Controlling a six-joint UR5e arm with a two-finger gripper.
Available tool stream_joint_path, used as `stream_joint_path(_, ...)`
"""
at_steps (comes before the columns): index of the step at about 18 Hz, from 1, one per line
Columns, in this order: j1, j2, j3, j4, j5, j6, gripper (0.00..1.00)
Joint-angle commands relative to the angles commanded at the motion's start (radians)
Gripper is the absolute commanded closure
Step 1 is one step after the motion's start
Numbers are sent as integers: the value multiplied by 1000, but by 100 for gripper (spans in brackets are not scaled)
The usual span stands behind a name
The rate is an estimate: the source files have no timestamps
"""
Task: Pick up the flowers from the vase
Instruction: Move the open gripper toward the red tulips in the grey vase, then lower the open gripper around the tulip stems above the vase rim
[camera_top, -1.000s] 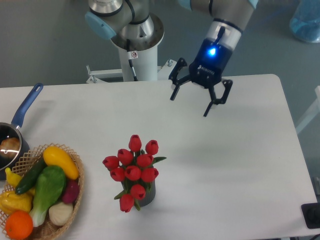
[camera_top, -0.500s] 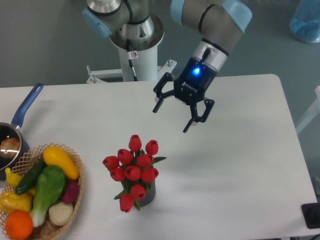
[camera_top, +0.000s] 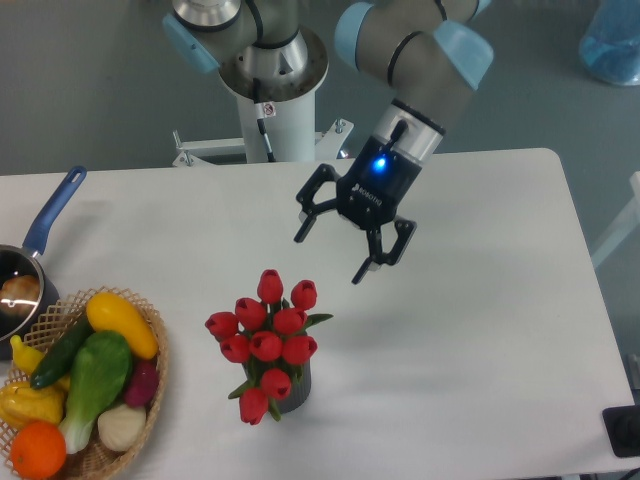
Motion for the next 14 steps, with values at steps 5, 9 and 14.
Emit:
stream_joint_path(5, -15, -29, 28, 5, 5, -8, 0)
stream_joint_path(9, -17, -46, 43, 6, 3, -14, 0)
stream_joint_path(14, -29, -86, 72, 34, 3, -43, 0)
